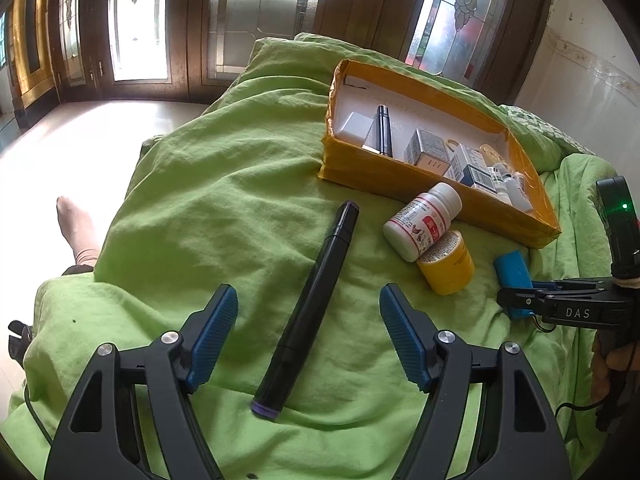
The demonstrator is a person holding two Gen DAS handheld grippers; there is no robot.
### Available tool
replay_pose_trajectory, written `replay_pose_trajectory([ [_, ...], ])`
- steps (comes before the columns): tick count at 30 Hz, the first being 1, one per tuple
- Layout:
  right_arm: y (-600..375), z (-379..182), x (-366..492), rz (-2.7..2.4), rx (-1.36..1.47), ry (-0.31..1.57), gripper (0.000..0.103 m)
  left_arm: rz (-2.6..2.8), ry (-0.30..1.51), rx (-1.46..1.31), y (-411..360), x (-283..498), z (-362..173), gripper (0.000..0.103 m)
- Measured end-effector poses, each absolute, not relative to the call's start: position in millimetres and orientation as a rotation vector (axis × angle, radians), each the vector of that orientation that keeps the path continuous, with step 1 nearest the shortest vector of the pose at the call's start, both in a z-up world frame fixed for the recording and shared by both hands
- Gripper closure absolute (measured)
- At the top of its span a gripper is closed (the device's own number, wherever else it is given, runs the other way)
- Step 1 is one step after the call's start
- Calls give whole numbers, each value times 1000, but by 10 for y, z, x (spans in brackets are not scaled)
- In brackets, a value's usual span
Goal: Organize rigid objects
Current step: 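Grasp the black pen with the left tool while the right tool grasps the blue battery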
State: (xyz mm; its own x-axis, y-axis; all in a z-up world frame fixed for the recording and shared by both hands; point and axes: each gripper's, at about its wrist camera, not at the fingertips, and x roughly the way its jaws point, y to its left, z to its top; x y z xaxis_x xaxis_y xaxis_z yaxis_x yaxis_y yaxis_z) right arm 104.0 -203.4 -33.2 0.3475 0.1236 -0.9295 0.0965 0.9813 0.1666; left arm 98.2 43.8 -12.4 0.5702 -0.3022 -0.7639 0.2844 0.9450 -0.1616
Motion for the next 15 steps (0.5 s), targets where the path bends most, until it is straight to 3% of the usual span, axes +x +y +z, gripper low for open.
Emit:
replay_pose_trajectory([
  [3, -2001, -346, 1040, 12, 196, 1207, 72, -348, 890, 39, 335, 1054, -102, 37],
  [6, -1910, -346, 1024, 13, 192, 1203, 72, -356, 896, 99, 216, 1116, -137, 61],
  [7, -1907, -314, 1056, 14, 197, 1204, 72, -356, 904, 123, 174, 1139, -166, 76],
  [8, -1918, -319, 1050, 15, 203, 1203, 72, -361, 917, 143, 136, 1162, -200, 84],
  [15, -1993, -303, 1019, 26, 253, 1177, 73, -370, 932, 147, 135, 1178, -251, 91],
])
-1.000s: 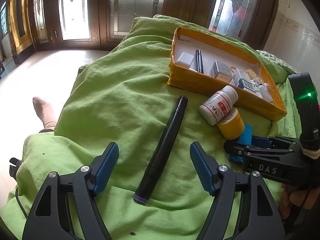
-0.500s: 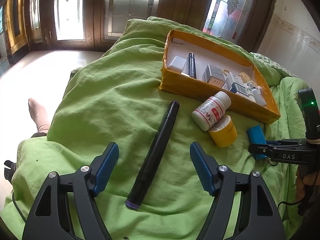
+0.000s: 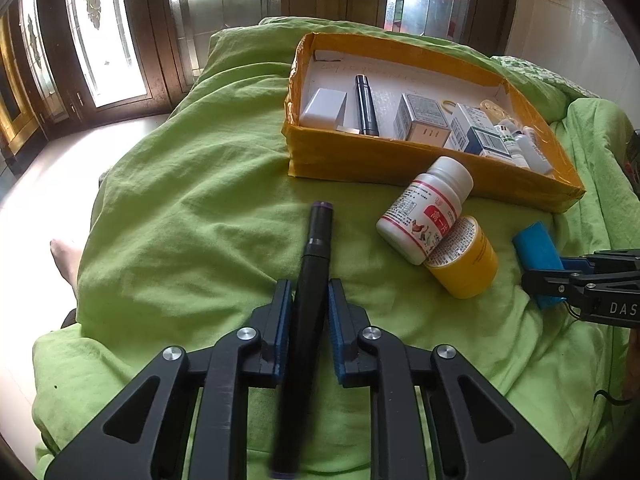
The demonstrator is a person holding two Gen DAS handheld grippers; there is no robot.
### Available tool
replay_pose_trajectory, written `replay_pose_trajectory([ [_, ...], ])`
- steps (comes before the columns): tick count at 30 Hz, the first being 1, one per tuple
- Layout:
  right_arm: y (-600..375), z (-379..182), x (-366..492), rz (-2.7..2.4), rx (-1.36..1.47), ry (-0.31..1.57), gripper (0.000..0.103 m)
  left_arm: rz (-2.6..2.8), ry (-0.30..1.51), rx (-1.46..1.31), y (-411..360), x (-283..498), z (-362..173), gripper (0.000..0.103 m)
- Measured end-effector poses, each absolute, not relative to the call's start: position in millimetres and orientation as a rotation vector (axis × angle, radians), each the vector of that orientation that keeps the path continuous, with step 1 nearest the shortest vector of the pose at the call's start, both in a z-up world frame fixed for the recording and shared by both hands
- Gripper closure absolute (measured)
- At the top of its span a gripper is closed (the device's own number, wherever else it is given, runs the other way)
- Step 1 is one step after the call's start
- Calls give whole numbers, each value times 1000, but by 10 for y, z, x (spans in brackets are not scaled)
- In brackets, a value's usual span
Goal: Organize rigid objects
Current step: 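Grasp the black pen with the left tool while the right tool grasps the blue battery, then lift the pen and battery and carry them over the tray with both tools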
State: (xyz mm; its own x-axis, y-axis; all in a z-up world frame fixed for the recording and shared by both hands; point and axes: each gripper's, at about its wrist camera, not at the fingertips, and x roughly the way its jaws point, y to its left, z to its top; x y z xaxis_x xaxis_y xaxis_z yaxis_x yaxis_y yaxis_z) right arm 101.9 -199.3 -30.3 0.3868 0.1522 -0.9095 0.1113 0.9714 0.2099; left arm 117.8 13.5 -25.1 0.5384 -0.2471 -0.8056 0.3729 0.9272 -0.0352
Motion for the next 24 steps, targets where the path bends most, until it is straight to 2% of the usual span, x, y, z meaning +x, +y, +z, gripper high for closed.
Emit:
replay_pose_trajectory([
  [14, -1862, -378, 1019, 30, 213, 1180, 73, -360, 969, 149, 115, 1166, -319, 90],
  [24, -1984, -306, 900, 45, 283, 1137, 74, -353, 959, 152, 111, 1153, -329, 90],
])
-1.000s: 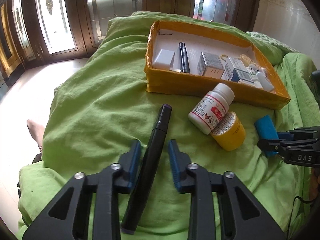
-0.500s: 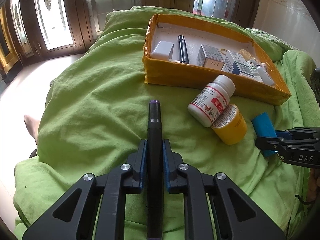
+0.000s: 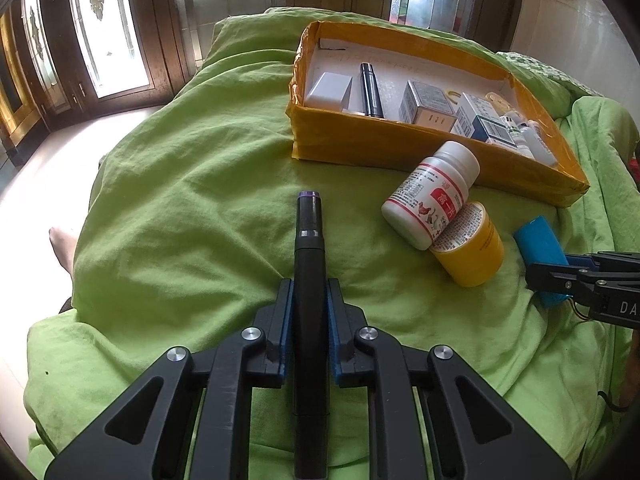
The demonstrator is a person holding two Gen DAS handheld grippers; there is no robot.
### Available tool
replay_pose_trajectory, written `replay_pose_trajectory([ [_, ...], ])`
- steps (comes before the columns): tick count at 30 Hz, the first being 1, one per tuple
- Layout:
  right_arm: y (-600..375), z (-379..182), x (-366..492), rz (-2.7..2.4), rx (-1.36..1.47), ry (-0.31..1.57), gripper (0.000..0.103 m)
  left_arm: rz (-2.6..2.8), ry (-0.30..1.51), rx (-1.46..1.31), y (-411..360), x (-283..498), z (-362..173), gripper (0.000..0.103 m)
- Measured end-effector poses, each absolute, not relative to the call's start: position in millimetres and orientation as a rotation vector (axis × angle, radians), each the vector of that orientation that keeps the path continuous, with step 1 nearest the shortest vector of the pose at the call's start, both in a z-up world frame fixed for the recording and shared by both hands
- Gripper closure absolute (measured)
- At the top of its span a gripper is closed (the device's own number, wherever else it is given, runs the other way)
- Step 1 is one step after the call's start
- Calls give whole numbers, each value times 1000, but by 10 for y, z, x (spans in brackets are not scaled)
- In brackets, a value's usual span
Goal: Organize rigid objects
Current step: 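Lift the pen and battery and carry them over the tray with both tools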
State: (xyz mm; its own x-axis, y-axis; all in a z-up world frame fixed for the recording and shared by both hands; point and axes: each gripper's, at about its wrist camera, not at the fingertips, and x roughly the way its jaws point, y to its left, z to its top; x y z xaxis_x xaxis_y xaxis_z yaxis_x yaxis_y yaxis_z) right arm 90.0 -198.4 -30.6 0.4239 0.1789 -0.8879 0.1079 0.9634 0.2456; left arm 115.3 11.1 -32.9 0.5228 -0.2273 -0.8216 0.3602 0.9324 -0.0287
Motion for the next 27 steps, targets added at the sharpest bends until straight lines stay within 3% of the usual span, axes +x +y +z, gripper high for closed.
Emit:
replay_pose_trajectory([
  [27, -2099, 49, 798, 107, 393, 1029, 74, -307, 815, 161, 200, 1020, -54, 91],
])
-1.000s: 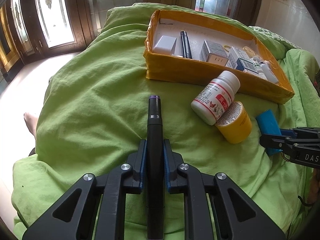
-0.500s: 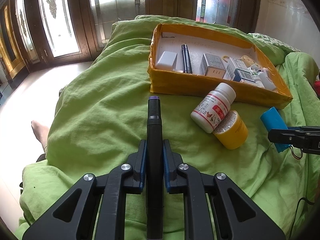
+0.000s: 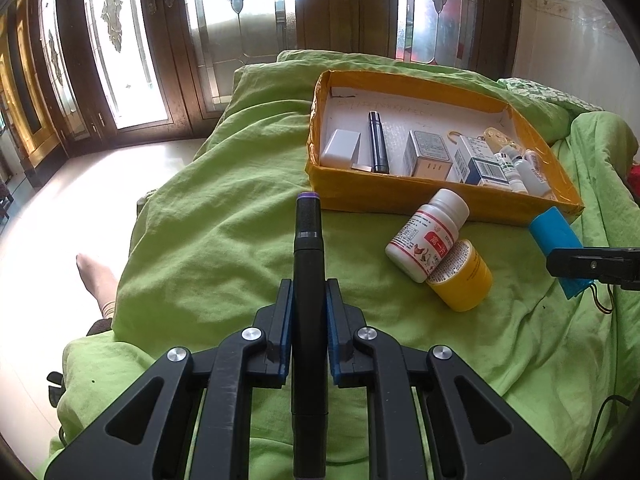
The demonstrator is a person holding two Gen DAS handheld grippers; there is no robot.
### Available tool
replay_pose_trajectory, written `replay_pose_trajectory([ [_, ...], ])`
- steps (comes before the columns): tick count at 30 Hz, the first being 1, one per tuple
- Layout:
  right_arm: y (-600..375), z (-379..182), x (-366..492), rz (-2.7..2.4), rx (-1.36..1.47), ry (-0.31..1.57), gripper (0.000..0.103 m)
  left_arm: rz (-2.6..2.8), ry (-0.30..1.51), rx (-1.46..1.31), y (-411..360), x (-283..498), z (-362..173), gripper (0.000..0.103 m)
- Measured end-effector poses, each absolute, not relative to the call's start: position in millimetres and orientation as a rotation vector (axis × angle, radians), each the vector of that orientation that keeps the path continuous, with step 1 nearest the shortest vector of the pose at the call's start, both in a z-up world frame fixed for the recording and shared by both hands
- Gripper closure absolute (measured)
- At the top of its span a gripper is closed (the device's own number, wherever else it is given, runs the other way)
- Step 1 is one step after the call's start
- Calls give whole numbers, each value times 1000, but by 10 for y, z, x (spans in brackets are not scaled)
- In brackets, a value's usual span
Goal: Organize rigid objects
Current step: 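Lift the pen and battery and carry them over the tray with both tools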
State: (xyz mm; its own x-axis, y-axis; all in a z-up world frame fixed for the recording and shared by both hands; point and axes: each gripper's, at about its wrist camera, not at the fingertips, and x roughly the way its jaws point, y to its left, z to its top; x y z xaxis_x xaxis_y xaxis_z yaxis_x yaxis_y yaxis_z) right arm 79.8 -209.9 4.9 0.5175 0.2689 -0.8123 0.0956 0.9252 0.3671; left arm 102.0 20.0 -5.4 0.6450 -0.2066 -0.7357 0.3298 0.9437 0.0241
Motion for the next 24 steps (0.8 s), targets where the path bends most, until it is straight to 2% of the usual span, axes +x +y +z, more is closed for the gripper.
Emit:
replay_pose_trajectory([
  [12, -2310, 320, 967, 85, 409, 978, 74, -346, 814, 99, 210, 1132, 183, 91],
  [24, -2565, 492, 1537, 61, 429, 959, 74, -441, 832, 113, -346, 1763, 450, 91],
])
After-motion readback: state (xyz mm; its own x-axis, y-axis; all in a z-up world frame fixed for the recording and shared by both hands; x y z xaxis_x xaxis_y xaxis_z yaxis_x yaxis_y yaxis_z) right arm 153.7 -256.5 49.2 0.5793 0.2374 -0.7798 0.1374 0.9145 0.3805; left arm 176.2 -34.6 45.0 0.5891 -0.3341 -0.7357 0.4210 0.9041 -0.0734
